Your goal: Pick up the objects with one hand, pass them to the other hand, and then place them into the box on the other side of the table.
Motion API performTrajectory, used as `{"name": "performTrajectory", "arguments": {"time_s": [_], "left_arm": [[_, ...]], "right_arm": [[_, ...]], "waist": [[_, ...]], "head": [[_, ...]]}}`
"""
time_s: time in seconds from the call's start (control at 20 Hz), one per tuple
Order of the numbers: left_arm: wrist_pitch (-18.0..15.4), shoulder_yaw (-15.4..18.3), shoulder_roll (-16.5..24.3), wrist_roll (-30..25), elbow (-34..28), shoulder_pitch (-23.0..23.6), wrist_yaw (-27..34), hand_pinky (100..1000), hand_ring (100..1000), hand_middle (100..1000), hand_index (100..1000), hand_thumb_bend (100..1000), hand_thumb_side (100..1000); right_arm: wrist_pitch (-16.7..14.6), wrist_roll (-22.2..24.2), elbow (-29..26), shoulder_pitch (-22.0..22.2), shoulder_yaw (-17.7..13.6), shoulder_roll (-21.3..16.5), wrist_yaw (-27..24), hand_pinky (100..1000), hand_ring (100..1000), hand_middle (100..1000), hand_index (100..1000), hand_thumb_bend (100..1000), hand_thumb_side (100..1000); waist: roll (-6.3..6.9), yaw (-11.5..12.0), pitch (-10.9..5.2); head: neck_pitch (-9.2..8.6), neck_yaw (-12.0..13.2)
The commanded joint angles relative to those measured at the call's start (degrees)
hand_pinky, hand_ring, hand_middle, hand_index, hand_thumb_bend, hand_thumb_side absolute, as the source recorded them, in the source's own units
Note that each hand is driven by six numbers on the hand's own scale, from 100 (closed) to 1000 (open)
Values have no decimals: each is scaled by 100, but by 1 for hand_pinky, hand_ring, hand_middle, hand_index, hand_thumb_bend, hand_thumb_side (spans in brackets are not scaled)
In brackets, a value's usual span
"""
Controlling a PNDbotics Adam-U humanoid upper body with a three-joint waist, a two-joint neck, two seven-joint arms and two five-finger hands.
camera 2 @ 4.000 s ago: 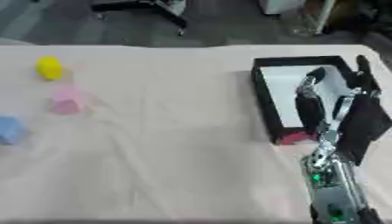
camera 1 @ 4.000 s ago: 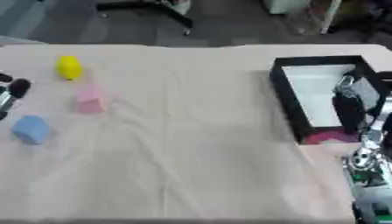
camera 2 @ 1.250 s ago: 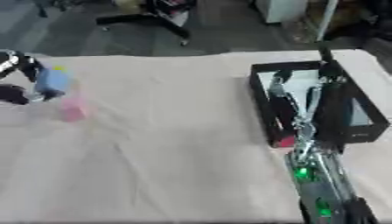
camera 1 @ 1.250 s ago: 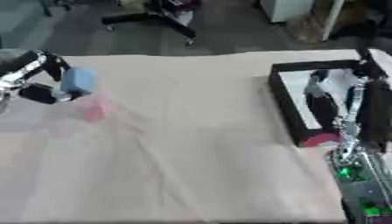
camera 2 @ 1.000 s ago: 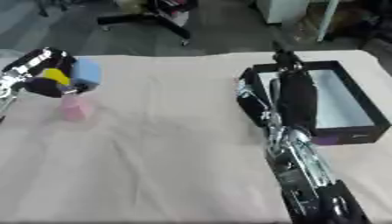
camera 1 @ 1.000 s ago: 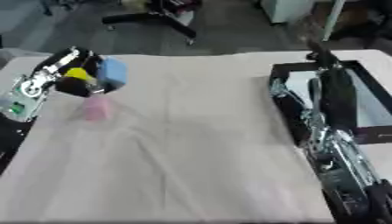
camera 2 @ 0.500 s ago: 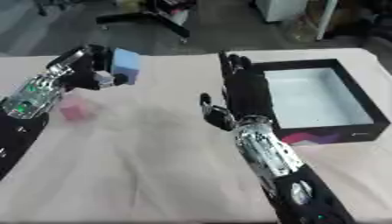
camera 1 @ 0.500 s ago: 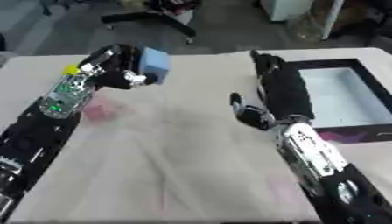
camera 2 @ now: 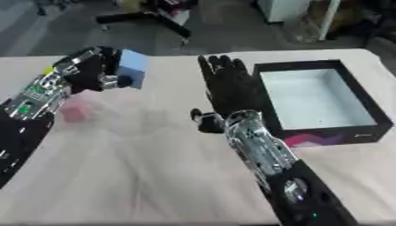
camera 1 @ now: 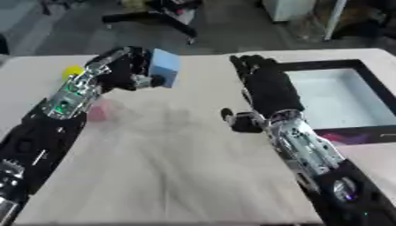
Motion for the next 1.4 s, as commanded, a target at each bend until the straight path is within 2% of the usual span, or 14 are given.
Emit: {"name": "performTrajectory", "arguments": {"time_s": [0.05, 0.75, 0.95, 1.4], "left_arm": [[108, -37, 24, -146, -144, -103, 142, 614, 515, 408, 477, 561, 178], [320, -150, -476, -290, -130, -206, 215, 611, 513, 406, 475, 556, 172], [325, -116, -635, -249, -82, -264, 131, 611, 513, 408, 477, 554, 173], [287, -39, -818, -186, -155, -301, 87, 610, 512, 407, 476, 553, 175]], "right_arm": [[-58, -1, -124, -131, 11, -21, 124, 942, 926, 897, 1000, 474, 329], [-345, 106, -82, -366, 224, 167, 312, 992, 913, 886, 1000, 431, 298], [-374, 114, -80, -414, 263, 216, 289, 995, 911, 882, 998, 394, 294], [-345, 105, 38, -503, 385, 313, 94, 974, 907, 876, 996, 376, 315]], "waist": [[-1, 3, -55], [-10, -25, -35], [-20, -30, -22], [-43, -8, -6]], "head": [[-9, 2], [-9, 10], [-9, 11], [-9, -12]]}}
